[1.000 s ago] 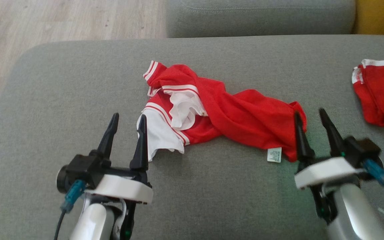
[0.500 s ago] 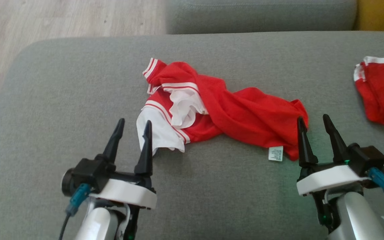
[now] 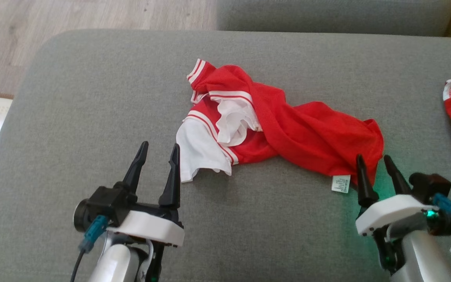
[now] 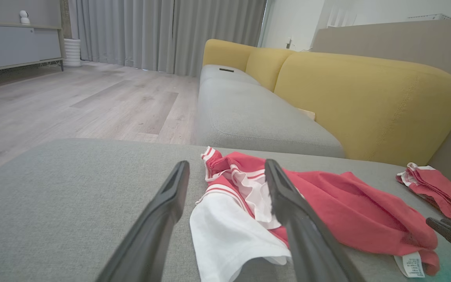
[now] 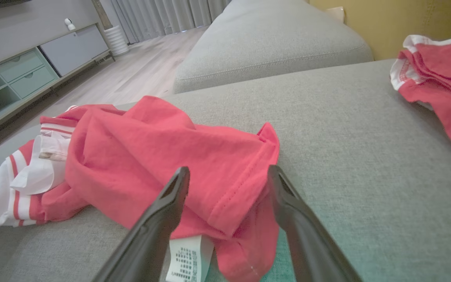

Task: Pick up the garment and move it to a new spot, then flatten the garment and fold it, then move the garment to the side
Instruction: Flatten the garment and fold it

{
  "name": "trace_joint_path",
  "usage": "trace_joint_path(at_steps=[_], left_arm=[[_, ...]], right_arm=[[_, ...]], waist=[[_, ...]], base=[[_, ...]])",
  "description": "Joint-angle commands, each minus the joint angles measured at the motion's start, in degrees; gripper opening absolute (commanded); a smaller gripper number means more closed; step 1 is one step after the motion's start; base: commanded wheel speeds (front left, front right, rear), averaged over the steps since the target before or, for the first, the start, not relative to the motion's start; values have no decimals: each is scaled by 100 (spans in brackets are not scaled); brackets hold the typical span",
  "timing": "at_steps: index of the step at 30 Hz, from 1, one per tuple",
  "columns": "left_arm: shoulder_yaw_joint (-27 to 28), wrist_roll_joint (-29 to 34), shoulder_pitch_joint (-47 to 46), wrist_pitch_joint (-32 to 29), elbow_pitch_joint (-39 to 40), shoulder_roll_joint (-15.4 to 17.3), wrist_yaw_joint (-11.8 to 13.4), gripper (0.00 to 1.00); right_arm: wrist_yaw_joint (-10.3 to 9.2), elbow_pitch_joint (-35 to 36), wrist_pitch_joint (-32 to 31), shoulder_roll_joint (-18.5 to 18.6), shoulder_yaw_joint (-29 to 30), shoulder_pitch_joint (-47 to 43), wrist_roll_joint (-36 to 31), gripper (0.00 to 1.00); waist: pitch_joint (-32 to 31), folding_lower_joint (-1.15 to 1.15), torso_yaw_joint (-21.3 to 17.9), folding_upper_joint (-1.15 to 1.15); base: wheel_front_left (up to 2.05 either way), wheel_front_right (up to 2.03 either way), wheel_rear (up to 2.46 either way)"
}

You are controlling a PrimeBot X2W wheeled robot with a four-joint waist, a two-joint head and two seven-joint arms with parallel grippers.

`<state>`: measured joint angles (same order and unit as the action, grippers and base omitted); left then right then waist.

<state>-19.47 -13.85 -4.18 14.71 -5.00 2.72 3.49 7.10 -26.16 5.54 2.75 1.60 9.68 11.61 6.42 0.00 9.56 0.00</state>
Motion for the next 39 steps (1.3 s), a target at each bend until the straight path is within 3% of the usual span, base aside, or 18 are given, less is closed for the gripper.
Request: trace_joint_path(at_steps=[1,11,26,27,28,39], left_arm=[[219,-4,-263,29,182,16,-15,100],[134,-57,-275,29,219,16,25,100],[167,4,-356,29,160,16,-30,100],[167,2,-359,29,157,16,-28,100],[167,0,-361,29,153,16,-26,100],[151,-27,-309,29,131,16,-7,100]], right_arm=[[39,145,80,13,-147,5,40,100],[39,-23,55,13,-426,-162,220,100],[39,-224,177,13,-521,297,108,100],[39,-243,174,13,-534,314,109,45],[39,-264,171,13,-544,332,106,0],[39,403,215,13,-520,612,145,0]], waist=[[-30,0,-17,0],[-78,0,-128,0],[145,0,31,0],[145,0,32,0],[141,0,33,0],[11,0,-20,0]], base=[[0,0,0],[0,0,0],[0,0,0],[0,0,0],[0,0,0],[0,0,0]])
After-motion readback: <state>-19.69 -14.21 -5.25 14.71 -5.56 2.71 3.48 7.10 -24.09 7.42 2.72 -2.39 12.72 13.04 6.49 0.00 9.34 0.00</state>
